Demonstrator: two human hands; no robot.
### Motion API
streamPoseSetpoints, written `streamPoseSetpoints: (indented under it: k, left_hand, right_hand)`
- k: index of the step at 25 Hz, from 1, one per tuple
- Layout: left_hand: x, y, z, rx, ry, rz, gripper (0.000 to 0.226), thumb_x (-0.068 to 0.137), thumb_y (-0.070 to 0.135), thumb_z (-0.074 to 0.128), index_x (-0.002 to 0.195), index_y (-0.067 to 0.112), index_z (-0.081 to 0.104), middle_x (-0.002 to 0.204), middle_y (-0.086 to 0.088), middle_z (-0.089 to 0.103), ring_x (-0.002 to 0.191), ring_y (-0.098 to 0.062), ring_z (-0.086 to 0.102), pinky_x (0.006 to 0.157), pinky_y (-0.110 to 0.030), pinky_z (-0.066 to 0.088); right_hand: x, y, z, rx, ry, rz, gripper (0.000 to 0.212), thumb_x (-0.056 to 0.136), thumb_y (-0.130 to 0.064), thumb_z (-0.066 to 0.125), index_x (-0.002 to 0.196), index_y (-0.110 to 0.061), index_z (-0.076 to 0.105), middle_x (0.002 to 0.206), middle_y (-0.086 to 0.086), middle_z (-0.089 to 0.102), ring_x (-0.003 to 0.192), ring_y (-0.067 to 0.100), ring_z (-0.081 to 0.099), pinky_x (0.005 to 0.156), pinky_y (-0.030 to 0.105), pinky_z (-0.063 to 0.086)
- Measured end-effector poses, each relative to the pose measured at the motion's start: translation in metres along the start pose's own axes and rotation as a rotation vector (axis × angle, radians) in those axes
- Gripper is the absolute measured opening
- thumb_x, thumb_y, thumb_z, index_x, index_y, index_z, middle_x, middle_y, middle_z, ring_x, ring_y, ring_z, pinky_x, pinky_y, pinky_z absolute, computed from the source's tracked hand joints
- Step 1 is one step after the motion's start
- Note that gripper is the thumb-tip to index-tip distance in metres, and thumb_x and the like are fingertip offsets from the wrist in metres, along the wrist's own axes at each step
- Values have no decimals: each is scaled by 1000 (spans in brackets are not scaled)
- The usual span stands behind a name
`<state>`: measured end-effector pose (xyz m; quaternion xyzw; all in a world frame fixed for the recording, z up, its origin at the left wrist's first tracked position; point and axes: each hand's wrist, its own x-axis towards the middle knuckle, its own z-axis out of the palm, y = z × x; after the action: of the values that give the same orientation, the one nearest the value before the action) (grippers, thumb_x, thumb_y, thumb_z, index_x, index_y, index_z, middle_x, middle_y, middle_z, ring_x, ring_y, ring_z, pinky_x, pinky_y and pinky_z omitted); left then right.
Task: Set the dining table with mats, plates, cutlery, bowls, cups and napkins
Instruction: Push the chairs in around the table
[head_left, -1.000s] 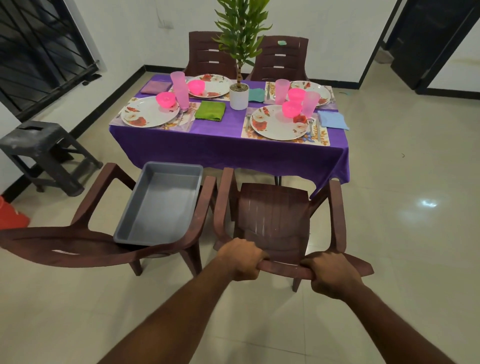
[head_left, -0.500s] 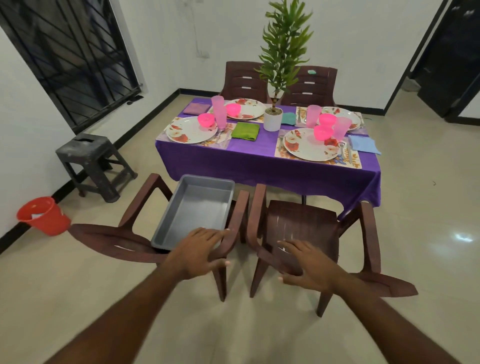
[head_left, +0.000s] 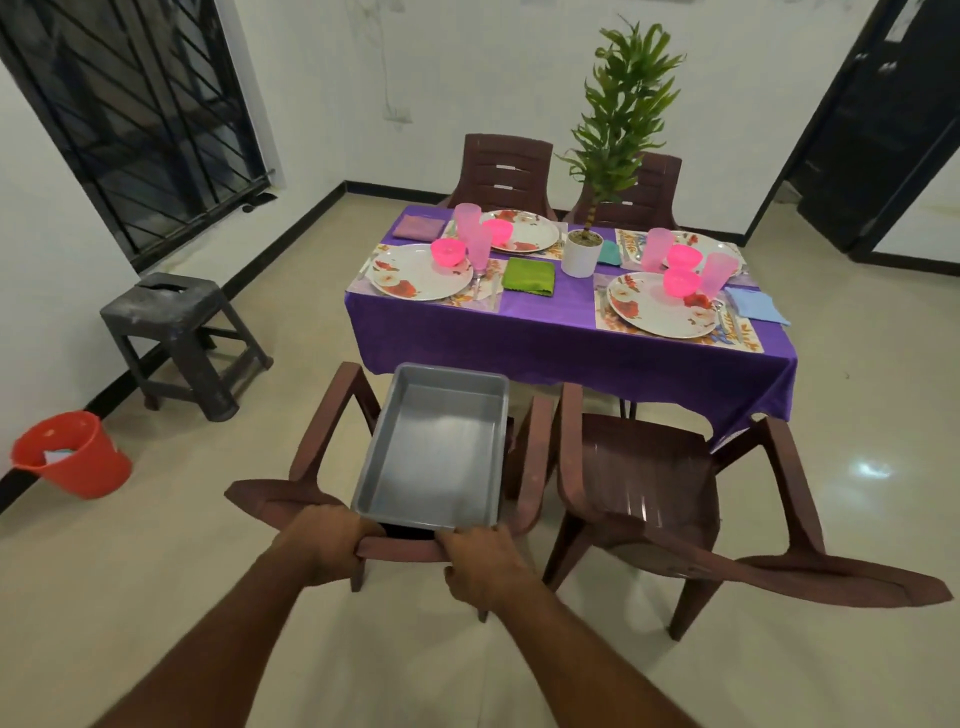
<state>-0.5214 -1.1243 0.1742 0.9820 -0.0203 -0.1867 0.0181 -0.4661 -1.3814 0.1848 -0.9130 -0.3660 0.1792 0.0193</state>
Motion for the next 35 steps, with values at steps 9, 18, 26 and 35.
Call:
streamPoseSetpoints:
  k: [9, 18, 26, 35]
  left_hand:
    - [22, 0, -26, 80, 73, 148, 36, 71, 38, 51, 104, 35, 67, 90, 9, 73, 83, -17, 69, 64, -28, 42]
    - [47, -11, -23, 58, 195, 183, 33, 80, 37, 43, 100, 34, 69, 84, 9, 72, 75, -16, 68, 61, -25, 41]
    - [47, -16, -24, 29, 171, 164, 33, 82, 39, 45, 103, 36, 70, 74, 12, 68, 72, -13, 68, 65, -27, 53]
    - [38, -4, -34, 32, 86, 138, 39, 85, 42, 46, 118, 45, 66, 95, 13, 74, 87, -13, 70, 75, -28, 54]
  right_hand:
    - [30, 10, -19, -34, -30, 95, 39, 85, -18, 58, 122, -30, 62, 114, 3, 71, 109, 28, 64, 103, 44, 42]
    - [52, 22, -24, -54, -57, 115, 46, 83, -18, 59, 126, -36, 58, 115, -3, 68, 112, 23, 62, 105, 48, 39]
    - [58, 18, -22, -93, -66, 141, 49, 86, -16, 60, 132, -35, 58, 122, -2, 66, 126, 24, 52, 114, 59, 23]
    - [-19, 25, 1, 28, 198, 214, 74, 104, -42, 41, 163, -22, 2, 170, 0, 4, 157, 19, 1, 126, 54, 3]
